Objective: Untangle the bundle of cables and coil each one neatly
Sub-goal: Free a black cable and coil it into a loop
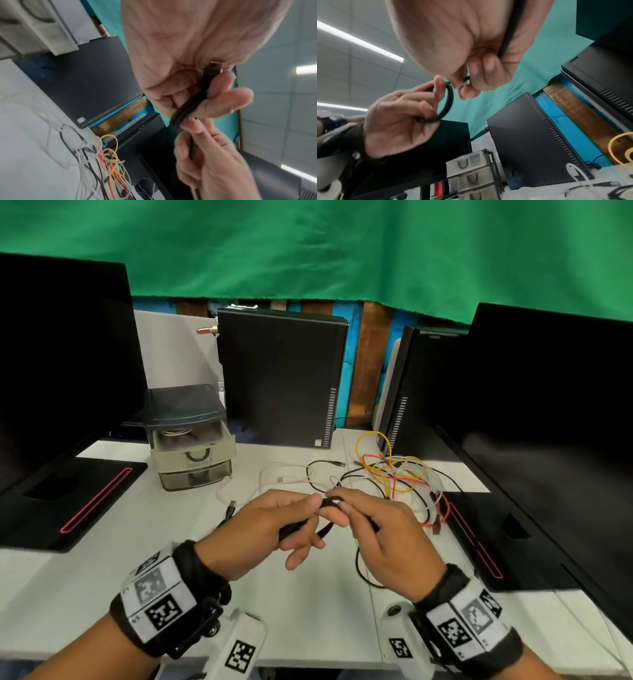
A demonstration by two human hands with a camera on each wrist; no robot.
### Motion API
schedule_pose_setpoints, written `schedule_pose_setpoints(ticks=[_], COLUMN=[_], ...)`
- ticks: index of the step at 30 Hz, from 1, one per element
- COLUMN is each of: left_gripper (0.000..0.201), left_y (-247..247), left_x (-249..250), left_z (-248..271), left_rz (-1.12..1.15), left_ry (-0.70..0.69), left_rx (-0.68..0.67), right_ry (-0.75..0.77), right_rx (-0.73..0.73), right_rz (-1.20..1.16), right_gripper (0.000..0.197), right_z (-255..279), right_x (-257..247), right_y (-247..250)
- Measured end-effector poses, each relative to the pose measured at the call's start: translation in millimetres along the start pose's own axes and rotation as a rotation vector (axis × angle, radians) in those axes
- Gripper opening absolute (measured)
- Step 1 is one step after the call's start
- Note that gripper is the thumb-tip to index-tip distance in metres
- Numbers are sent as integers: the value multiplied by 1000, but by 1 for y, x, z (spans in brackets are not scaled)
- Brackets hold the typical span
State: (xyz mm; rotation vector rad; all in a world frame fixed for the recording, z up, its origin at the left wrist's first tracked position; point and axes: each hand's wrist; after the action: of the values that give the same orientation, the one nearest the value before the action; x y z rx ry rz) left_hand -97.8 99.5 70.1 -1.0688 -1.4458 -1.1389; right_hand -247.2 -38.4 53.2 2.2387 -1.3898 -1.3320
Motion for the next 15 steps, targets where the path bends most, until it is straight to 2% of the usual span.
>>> schedule_pose_setpoints(ticks=[3, 6, 8, 10, 12, 13, 15], left_gripper=[44, 45, 48, 42, 38, 40, 45], left_y=[-1, -8, -5, 2, 10, 13, 15], left_x=[0, 5, 6, 4, -3, -10, -23], left_z=[0, -2, -6, -9, -13, -14, -15], left_rz=[206, 384, 458, 465, 283, 96, -304], left_ry=[-7, -21, -38, -52, -46, -35, -21], left_rx=[75, 221, 335, 426, 493, 520, 488], right_ry=[-77, -106, -148, -202, -212, -199, -154], right_rx=[34, 1, -151, -299, -389, -410, -400], right_rz=[67, 216, 321, 350, 318, 293, 251], right_gripper=[39, 40, 38, 34, 25, 21, 14], right_z=[0, 6, 14, 19, 18, 17, 12], right_x=[5, 8, 12, 7, -8, -15, -27], right_y=[-7, -15, -23, -34, -38, -37, -27])
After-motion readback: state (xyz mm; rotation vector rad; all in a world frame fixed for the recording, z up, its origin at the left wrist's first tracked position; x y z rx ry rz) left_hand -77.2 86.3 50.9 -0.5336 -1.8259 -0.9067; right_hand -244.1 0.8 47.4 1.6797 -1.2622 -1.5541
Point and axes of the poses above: each hand's wrist, its own z-axis away from the middle knuckle, its own y-axis out of the back of the hand, x = y × z, and after that the axes turned 8 degrees about -z, right-handed
